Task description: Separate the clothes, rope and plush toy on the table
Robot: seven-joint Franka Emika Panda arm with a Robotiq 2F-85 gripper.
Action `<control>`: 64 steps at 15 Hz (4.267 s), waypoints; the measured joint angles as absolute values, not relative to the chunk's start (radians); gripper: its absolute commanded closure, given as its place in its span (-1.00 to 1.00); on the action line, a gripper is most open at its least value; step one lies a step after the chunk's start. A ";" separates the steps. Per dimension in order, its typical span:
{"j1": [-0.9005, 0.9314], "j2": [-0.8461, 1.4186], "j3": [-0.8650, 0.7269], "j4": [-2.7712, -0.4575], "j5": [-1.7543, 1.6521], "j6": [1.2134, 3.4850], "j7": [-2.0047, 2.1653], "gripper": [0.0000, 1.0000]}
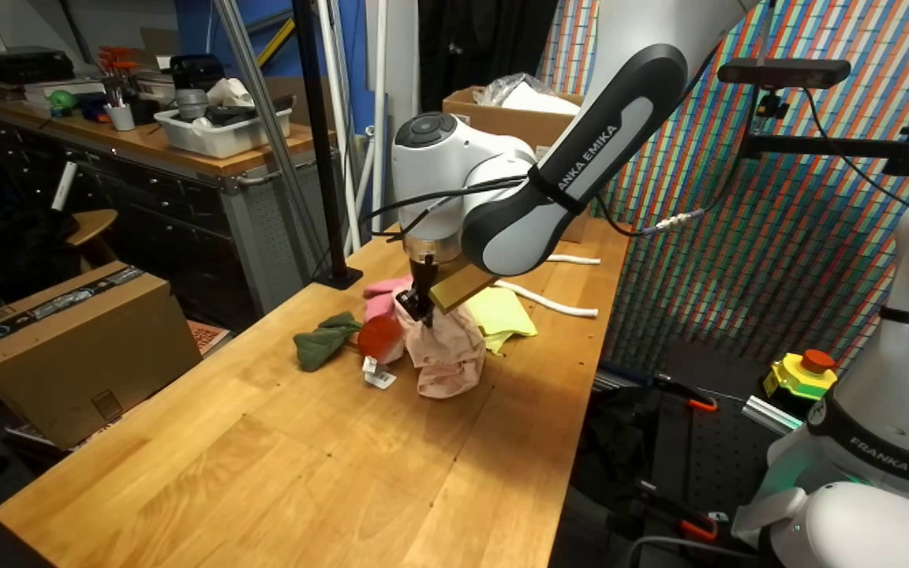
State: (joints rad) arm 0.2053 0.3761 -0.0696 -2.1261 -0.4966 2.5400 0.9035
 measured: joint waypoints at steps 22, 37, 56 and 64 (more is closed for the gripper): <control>0.239 -0.022 0.021 -2.281 -0.724 2.402 1.164 0.85; 0.219 -0.173 0.195 -2.364 -0.398 2.356 0.999 0.85; 0.294 -0.100 0.237 -2.338 0.490 2.365 0.190 0.86; 0.312 -0.025 0.271 -2.302 0.695 2.363 0.059 0.86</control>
